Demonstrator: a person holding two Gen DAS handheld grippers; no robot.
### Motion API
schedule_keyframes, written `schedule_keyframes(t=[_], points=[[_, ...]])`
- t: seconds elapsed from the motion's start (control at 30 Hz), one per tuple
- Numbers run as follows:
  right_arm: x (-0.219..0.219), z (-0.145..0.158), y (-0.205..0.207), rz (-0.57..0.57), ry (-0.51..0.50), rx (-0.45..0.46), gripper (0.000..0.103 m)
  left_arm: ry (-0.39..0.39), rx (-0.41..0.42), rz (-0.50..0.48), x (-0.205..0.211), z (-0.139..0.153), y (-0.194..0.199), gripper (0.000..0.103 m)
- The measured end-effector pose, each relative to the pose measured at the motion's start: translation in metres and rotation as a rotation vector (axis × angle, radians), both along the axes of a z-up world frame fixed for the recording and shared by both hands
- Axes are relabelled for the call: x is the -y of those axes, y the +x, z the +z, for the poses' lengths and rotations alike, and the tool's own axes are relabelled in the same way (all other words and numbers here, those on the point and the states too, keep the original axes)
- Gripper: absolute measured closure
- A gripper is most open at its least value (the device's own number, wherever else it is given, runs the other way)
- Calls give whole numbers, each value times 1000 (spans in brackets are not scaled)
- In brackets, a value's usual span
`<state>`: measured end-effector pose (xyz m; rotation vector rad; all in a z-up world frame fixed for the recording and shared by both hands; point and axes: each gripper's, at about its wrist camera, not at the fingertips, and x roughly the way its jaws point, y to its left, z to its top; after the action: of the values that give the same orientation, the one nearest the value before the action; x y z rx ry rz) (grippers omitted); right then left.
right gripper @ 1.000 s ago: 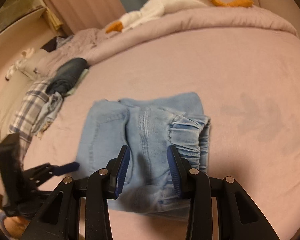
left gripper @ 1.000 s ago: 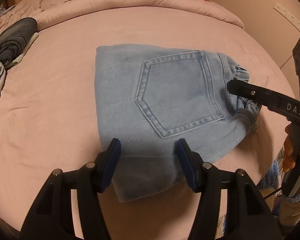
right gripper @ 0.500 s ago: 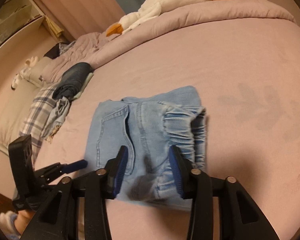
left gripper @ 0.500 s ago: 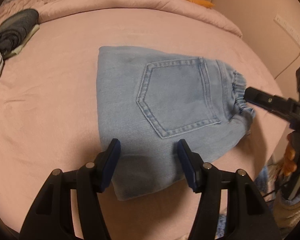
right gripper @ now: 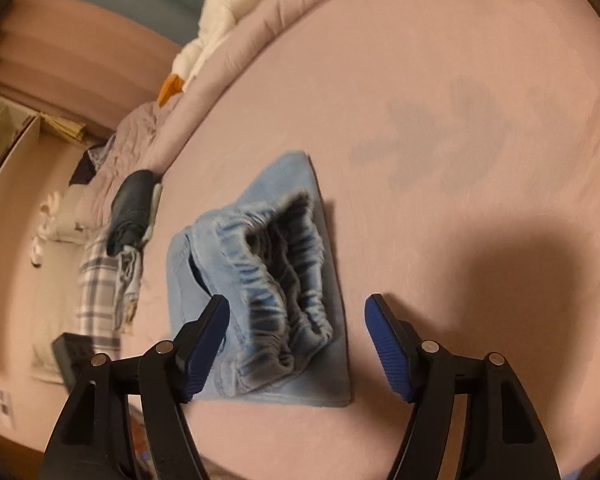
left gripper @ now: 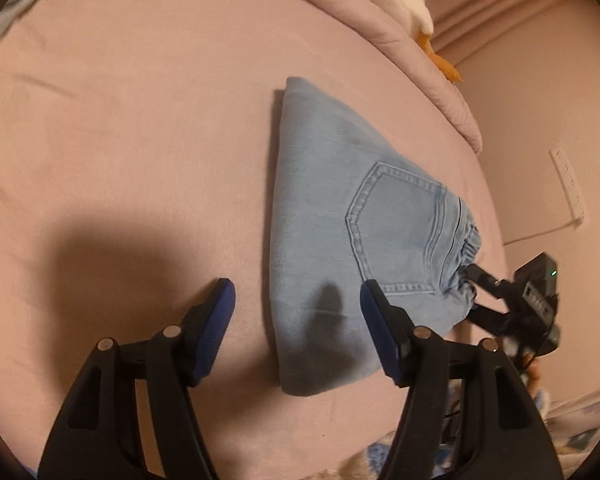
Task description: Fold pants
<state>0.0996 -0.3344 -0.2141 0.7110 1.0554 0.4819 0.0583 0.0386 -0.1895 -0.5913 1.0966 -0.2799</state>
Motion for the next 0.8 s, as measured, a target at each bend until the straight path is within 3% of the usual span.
schedule_keyframes(t=[0.27, 0.53, 0.8], points=[[-12, -2, 13, 32, 5, -25, 29, -21, -1, -28, 3, 2, 9, 38], [-28, 1, 24, 124, -47, 6, 28, -22, 4, -55, 8, 0, 17, 38], [-40, 0, 34, 182, -28, 32, 24, -14, 11, -88, 21, -1, 36, 35]])
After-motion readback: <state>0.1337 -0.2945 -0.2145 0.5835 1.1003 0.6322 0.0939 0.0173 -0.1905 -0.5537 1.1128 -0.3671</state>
